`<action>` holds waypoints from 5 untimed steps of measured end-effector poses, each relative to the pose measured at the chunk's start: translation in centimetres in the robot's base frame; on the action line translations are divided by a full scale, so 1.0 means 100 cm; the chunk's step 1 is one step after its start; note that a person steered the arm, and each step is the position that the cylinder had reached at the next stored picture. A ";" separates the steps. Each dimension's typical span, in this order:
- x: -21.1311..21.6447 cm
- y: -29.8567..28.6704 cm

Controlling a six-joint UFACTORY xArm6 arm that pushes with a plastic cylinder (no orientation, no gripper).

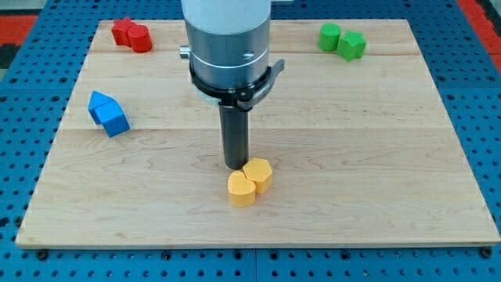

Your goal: Slide the yellow hexagon into the yellow heart

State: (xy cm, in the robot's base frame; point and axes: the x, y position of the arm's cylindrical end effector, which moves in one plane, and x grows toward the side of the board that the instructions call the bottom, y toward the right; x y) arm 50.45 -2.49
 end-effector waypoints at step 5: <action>-0.020 -0.010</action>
